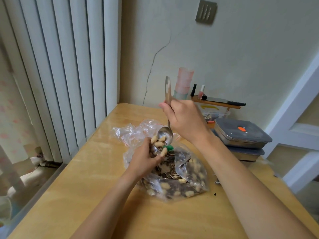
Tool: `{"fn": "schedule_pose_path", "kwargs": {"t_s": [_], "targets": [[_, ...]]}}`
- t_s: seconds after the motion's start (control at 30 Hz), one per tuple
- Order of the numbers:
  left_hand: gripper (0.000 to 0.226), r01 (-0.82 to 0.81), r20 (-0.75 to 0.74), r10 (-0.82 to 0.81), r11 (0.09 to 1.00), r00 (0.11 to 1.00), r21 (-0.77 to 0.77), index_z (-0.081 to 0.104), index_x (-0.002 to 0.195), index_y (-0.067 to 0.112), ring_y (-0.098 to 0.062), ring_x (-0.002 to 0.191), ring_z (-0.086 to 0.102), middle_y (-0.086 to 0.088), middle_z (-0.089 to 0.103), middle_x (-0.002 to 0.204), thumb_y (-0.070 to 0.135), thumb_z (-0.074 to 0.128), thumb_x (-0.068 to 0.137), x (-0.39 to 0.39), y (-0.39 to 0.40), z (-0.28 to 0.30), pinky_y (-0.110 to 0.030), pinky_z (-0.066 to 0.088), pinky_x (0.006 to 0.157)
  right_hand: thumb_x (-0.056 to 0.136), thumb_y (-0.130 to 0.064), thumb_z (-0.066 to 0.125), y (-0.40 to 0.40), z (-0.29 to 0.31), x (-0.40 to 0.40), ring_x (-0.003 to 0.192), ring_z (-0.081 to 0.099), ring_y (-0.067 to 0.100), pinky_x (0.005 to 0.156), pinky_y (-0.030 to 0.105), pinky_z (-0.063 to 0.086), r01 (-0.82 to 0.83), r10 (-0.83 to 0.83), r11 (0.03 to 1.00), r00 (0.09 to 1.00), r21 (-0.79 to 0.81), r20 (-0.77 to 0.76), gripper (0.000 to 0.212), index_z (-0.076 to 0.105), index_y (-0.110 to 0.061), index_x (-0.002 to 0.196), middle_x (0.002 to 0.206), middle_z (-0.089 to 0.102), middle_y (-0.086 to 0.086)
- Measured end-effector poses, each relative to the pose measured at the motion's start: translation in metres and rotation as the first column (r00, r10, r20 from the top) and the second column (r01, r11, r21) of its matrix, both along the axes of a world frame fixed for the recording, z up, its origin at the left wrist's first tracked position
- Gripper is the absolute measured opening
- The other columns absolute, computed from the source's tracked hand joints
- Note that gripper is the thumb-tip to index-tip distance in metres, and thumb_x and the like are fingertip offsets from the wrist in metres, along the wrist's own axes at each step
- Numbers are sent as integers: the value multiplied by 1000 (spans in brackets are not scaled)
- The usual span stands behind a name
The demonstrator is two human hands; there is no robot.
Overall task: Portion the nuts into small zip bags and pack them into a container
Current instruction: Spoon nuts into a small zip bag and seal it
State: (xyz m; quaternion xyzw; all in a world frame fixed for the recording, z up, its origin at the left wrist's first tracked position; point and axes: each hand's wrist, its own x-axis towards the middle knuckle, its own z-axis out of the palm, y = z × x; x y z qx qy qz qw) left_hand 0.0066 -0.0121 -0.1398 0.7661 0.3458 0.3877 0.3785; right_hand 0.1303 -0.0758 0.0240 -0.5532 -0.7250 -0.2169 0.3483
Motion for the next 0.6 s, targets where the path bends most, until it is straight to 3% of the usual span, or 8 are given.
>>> {"fn": "schedule_pose_path", "kwargs": {"t_s": [0.1,0.17,0.33,0.47,0.6], "targets": [[39,9,25,-9,1000,1000,3,50,113,20,-1,66,55,3,65,90,30,77,87,0,-2,3,-18,43,57,106,-28,52,2,2,2,52,51,24,49,32,38,11,-8,997,999,75,-36,33,66,-5,86,63,53,-2],[36,18,48,-18,1000,999,7,53,114,18,4,69,58,7,65,90,23,77,88,-1,-3,5,-13,43,59,106,-31,51,4,3,5,54,55,24,49,36,44,13,-9,996,999,88,-47,36,66,-5,86,65,59,0],[36,5,49,-8,997,999,71,60,118,23,-2,81,62,10,68,93,23,76,86,-3,-2,6,-17,48,67,104,-44,44,9,-1,5,64,66,31,57,45,54,4,-5,999,1000,-34,-31,47,68,-7,87,72,70,8],[41,4,49,-7,998,999,67,59,123,23,-1,87,63,11,68,100,24,77,86,-2,-1,5,-18,51,72,105,-30,54,9,-4,6,54,54,30,49,37,43,37,-36,998,999,56,-27,35,64,-6,82,63,53,-1],[44,-1,49,-2,998,999,59,57,125,21,2,89,63,10,68,104,23,77,86,-1,0,4,-11,48,71,106,-28,53,9,-5,7,53,55,26,48,34,41,56,-51,992,998,111,-40,34,65,-5,83,63,54,-1]]}}
